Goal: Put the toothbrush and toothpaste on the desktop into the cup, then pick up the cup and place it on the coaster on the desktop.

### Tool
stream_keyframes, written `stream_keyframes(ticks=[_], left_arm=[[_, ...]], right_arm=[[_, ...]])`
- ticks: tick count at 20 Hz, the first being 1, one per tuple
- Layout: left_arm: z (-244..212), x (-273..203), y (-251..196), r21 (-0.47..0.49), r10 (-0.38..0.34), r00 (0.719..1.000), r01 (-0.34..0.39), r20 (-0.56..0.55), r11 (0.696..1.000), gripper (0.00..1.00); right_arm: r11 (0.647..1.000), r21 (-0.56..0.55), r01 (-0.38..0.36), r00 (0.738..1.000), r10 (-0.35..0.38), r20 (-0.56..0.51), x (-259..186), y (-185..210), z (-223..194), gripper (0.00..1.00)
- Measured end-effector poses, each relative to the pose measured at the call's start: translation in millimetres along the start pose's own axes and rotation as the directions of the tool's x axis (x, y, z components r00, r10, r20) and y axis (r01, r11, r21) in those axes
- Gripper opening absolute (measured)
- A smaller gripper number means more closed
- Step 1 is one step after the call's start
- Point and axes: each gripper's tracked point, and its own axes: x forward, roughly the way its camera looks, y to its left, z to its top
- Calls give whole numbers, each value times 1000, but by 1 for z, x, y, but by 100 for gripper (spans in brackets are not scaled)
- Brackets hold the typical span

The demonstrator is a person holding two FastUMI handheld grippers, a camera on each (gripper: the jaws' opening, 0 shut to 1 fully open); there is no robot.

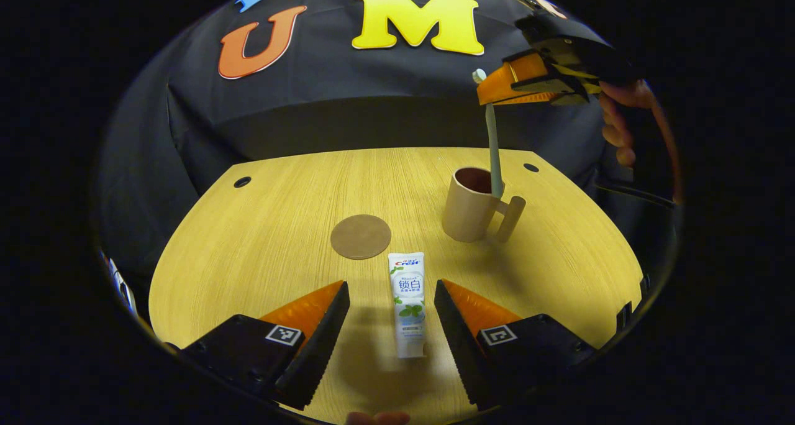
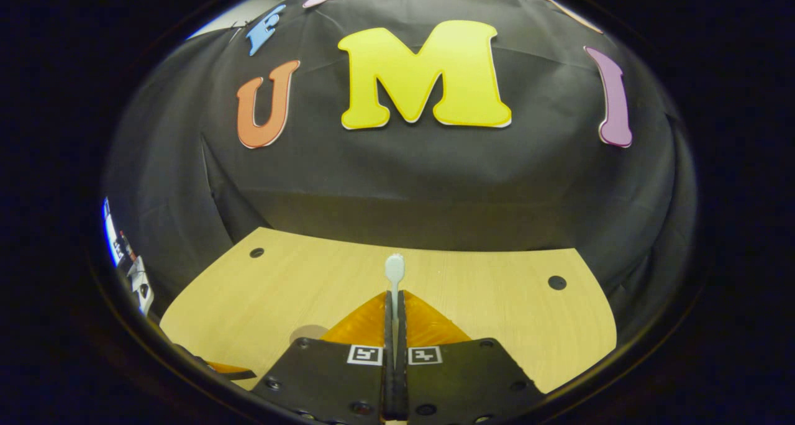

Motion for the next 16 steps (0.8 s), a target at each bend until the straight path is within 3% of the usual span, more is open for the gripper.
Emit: stream_keyframes(ticks=[6, 7, 10, 13, 16], left_arm=[[-9, 28, -11, -18, -6, 999, 6, -46, 1000, 89], [-9, 34, -13, -22, -4, 999, 3, -53, 1000, 89], [-17, 43, -15, -30, 4, 997, -6, -78, 1000, 89], [-21, 48, -16, -45, 11, 995, -15, -96, 999, 89], [-26, 51, -18, -54, 19, 994, -25, -105, 998, 89]], right_arm=[[999, 14, -32, 999, 32, 19, 9, 0, 11, 0], [999, 19, -37, 999, 36, 7, 13, 0, 8, 4], [999, 36, -39, 999, 39, 2, 22, -2, 7, 0], [999, -13, -48, 999, 48, 25, 22, 2, 14, 0], [999, 4, -46, 999, 46, -6, 29, -2, -3, 0]])
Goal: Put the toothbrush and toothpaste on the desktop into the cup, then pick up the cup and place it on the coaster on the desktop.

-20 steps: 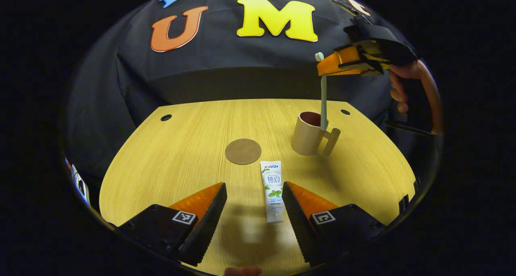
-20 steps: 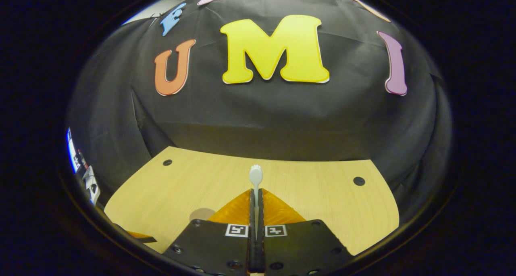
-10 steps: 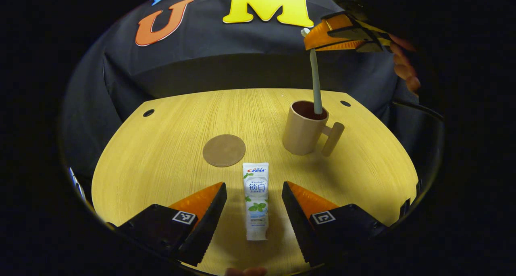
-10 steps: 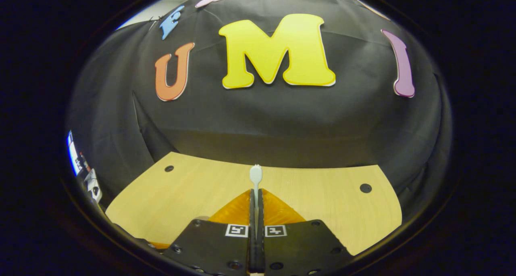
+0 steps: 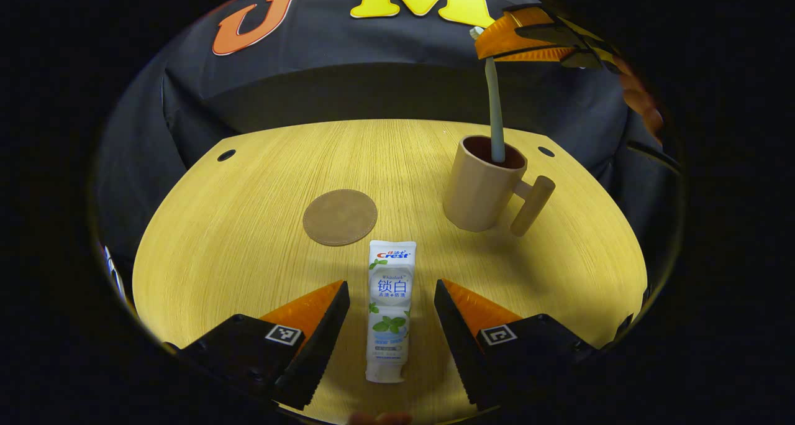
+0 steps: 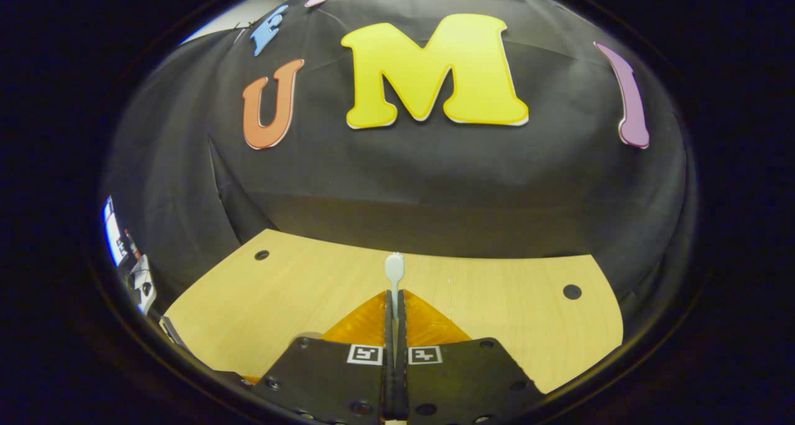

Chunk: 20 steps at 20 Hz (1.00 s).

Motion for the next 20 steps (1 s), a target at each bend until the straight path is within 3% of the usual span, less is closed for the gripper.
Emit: stream_keyframes(ticks=[4, 8, 10, 11, 14, 17, 20], left_arm=[[-12, 9, -5, 3, 11, 1000, -11, -26, 1000, 89], [-19, 13, -4, 6, 37, 999, -37, -37, 999, 89], [-20, 16, -1, 0, 50, 998, -50, -35, 999, 89], [-17, 17, -2, -3, 52, 998, -52, -27, 999, 89], [-13, 21, -3, 13, 53, 999, -53, -13, 999, 89], [-9, 26, -4, 21, 53, 999, -53, -7, 998, 87], [-10, 27, -5, 5, 49, 999, -49, -24, 999, 77]], right_arm=[[1000, 8, 14, 998, -14, -59, 8, -6, -34, 1], [1000, 12, 18, 996, -16, -89, 8, -10, -48, 12], [1000, 11, 14, 996, -13, -84, -5, -10, -51, 29], [1000, 7, 18, 997, -17, -79, -7, -12, -51, 45], [1000, 12, 28, 997, -27, -74, -16, -20, -50, 61], [999, 23, 35, 998, -33, -60, -30, -27, -47, 64], [999, 24, 34, 998, -33, -47, -45, -33, -44, 62]])
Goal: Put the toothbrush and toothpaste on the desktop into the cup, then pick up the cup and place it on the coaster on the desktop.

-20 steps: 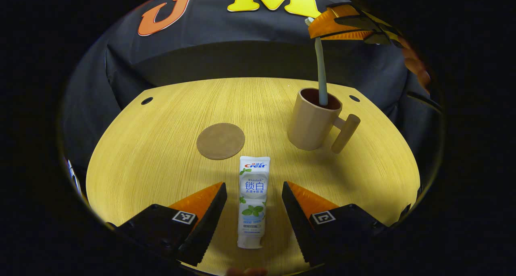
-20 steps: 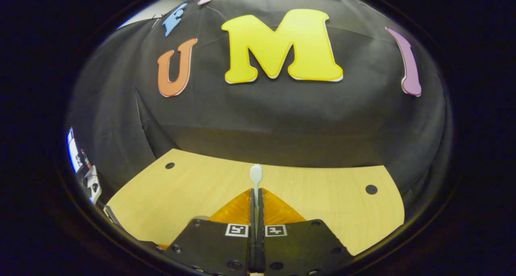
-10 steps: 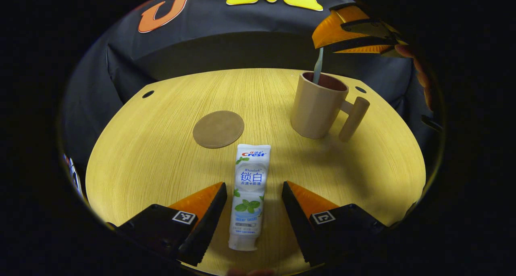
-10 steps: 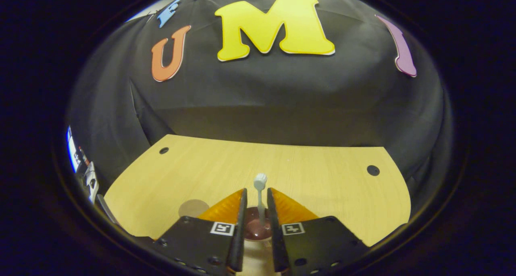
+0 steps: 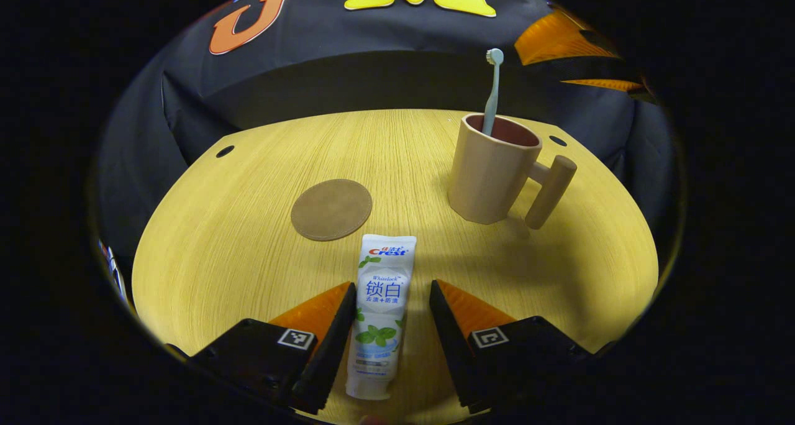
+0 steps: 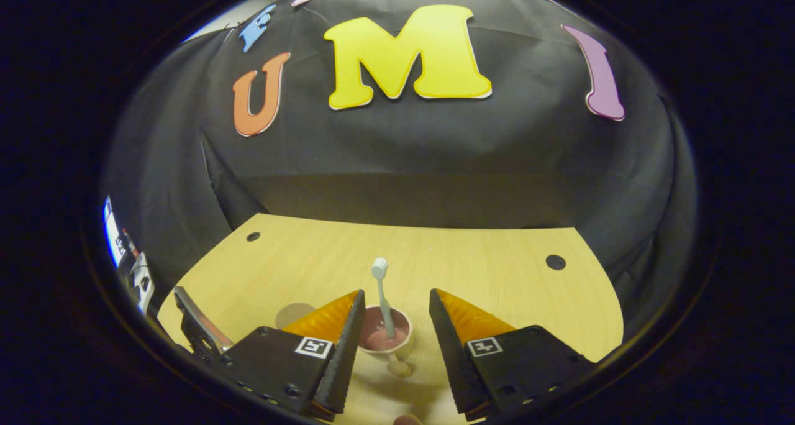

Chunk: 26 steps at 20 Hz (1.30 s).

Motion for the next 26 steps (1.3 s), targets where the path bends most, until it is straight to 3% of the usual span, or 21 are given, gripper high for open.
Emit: stream_keyframes(ticks=[4, 6, 7, 8, 9, 10, 11, 12, 16, 20, 22, 26], left_arm=[[0, 1, 5, 10, 11, 1000, -11, -15, 1000, 54], [1, 0, 6, 21, 18, 1000, -18, -18, 1000, 52], [1, 0, 6, 24, 22, 1000, -22, -18, 999, 51], [2, 0, 4, 28, 27, 999, -26, -20, 999, 49], [2, -1, 4, 34, 30, 999, -29, -20, 999, 47], [2, -2, 4, 37, 24, 1000, -24, -17, 999, 43], [5, -4, 3, 30, 12, 1000, -12, -5, 999, 46], [10, -8, 3, 30, 4, 1000, -4, 13, 1000, 39], [43, -35, 8, 30, -2, 990, -2, 139, 1000, 34], [99, -65, 10, -14, -7, 955, 12, 297, 1000, 34], [135, -78, 6, -22, -22, 922, 33, 386, 999, 29], [203, -100, -7, -34, -58, 858, 88, 511, 996, 33]], right_arm=[[1000, -1, -2, 1000, 2, 6, -14, -5, -2, 64], [1000, -4, 4, 1000, -4, 5, -19, -8, -7, 72], [1000, -4, 10, 1000, -10, 6, -21, -10, -7, 82], [1000, -1, 11, 1000, -11, 7, -23, -12, -9, 81], [1000, 1, 15, 1000, -15, 8, -26, -13, -10, 87], [1000, 0, 20, 1000, -20, 11, -28, -16, -10, 87], [1000, 0, 23, 1000, -23, 14, -30, -18, -9, 88], [1000, 1, 27, 999, -27, 18, -32, -20, -9, 88], [999, 13, 44, 998, -45, 46, -42, -29, -4, 88], [998, 20, 65, 996, -66, 68, -55, -39, -3, 88], [997, 17, 77, 994, -78, 79, -62, -45, -1, 90], [993, 17, 113, 989, -114, 92, -77, -64, -3, 90]])
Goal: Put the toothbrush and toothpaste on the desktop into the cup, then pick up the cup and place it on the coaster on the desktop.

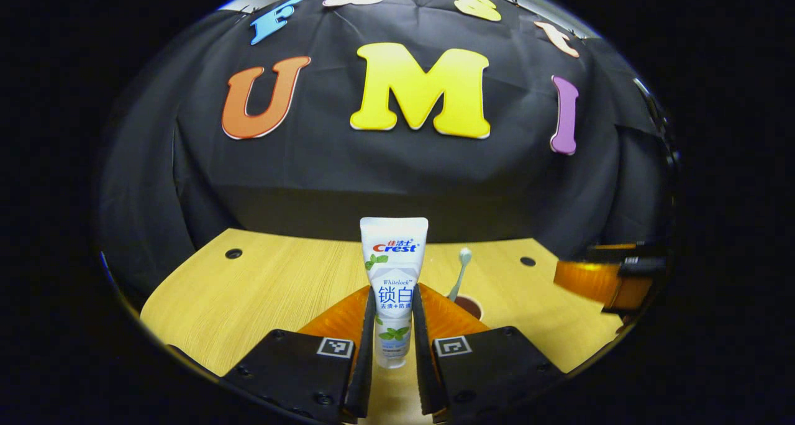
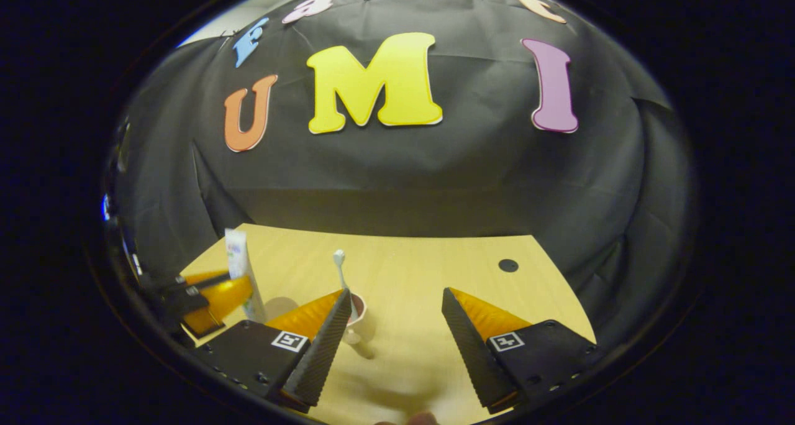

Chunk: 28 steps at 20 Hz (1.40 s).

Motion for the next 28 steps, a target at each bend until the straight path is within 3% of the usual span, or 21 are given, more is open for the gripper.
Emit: stream_keyframes(ticks=[6, 13, 17, 26, 27, 28], left_arm=[[56, 34, -40, -52, -106, 981, 115, 162, 992, 33], [4, 71, -77, -37, -120, 988, 124, 93, 992, 34], [-30, 78, -77, 31, -110, 991, 108, 70, 994, 34], [-88, 78, -68, -3, -51, 997, 51, -58, 999, 34], [-94, 80, -67, -3, -46, 996, 45, -77, 999, 35], [-93, 77, -69, 1, -58, 995, 58, -78, 998, 47]], right_arm=[[997, 11, 76, 997, -76, 7, -13, -38, -7, 90], [989, 58, 134, 990, -131, -54, -8, -69, -34, 90], [990, 40, 132, 989, -129, -75, -4, -72, -41, 90], [995, 21, 98, 992, -96, -87, 2, -56, -41, 91], [996, 19, 91, 993, -89, -82, 2, -52, -38, 91], [996, 16, 84, 994, -82, -78, 3, -48, -37, 91]])
